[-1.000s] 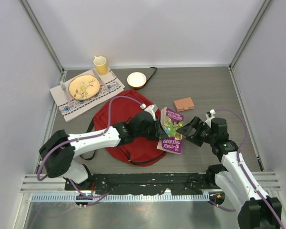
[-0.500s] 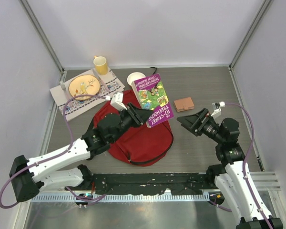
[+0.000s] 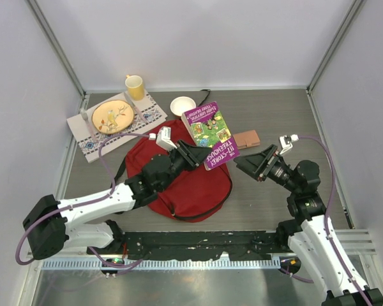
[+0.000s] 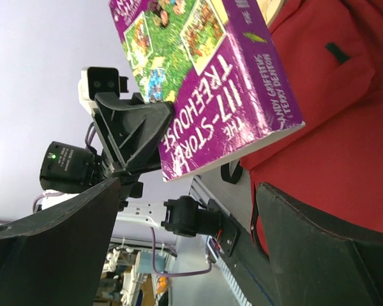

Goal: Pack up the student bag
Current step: Pick up the book from the center of the board.

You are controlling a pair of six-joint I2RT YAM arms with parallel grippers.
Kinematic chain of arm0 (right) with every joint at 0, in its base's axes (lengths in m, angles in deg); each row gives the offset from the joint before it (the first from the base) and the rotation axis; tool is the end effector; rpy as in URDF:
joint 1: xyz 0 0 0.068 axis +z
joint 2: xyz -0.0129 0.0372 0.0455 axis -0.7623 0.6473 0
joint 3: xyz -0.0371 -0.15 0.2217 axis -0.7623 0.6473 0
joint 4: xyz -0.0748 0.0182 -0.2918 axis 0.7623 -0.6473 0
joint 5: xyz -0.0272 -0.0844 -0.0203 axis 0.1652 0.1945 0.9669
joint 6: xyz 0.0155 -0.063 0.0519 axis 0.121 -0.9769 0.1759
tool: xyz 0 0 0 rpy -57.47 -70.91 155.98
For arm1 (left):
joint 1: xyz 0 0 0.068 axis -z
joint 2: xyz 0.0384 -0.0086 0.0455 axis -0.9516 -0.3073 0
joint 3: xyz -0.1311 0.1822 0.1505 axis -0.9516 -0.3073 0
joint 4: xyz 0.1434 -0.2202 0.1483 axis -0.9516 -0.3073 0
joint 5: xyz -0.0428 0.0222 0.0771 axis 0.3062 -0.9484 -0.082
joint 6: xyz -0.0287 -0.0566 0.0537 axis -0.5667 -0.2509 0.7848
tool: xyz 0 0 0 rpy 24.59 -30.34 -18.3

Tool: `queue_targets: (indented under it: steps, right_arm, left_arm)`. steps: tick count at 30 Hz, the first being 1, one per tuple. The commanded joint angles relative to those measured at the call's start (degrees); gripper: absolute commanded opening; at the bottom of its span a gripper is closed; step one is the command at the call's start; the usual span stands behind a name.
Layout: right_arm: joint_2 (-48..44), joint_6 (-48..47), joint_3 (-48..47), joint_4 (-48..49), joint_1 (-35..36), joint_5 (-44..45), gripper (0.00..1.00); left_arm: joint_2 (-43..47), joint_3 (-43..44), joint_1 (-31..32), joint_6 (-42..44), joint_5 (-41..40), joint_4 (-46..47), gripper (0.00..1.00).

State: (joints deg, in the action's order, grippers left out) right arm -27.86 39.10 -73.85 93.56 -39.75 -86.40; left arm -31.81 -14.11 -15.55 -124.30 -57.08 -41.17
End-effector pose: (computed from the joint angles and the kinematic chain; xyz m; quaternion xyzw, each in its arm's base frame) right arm 0.2052 0.0832 0.2714 0.0981 0.6980 0.6008 0.3772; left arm 0.2090 -0.2733 0.2705 -0.1493 0.7018 -0.5298 0.4522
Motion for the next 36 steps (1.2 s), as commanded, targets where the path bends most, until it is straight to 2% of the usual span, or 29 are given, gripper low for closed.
queue_targets:
  steps: [1,7,17,20,21,23,24,29,31,36]
  right_arm:
    - [0.9,0.6,0.0,3.1,1.8,0.8,0.93]
    - [2.8,0.4,0.8,5.2,2.9,3.3,0.93]
    - [10.8,2.4,0.1,19.9,5.0,6.1,0.92]
    - [12.4,4.6,1.2,25.6,6.8,9.3,0.84]
    - [12.5,5.1,1.6,28.6,8.3,10.1,0.77]
    - [12.7,5.7,1.9,30.3,9.6,12.2,0.7]
    - [12.6,5.8,2.0,30.5,10.7,12.8,0.62]
    - [9.1,4.9,4.0,30.7,12.3,18.2,0.43]
    - [8.2,4.0,4.4,29.9,12.3,19.9,0.42]
    - [6.8,2.7,4.3,29.1,12.3,22.9,0.52]
  left_arm:
    - [0.0,4.5,0.1,-0.9,0.7,13.6,0.0]
    - [-1.2,5.2,0.1,-2.0,3.3,16.3,0.0]
    - [-5.3,5.7,0.6,-6.1,6.2,21.2,0.0]
    - [-7.1,5.8,0.8,-7.1,6.1,22.9,0.0]
    - [-7.5,5.8,0.9,-7.5,6.0,23.4,0.0]
    - [-8.1,5.6,1.3,-7.8,5.7,24.2,0.0]
    - [-8.2,5.5,1.3,-7.9,5.3,24.2,0.0]
    - [-7.8,4.7,1.4,-8.0,4.8,24.2,0.0]
    - [-7.7,4.3,1.5,-8.3,4.8,24.3,0.0]
    - [-7.1,2.6,2.0,-9.0,3.9,24.3,0.0]
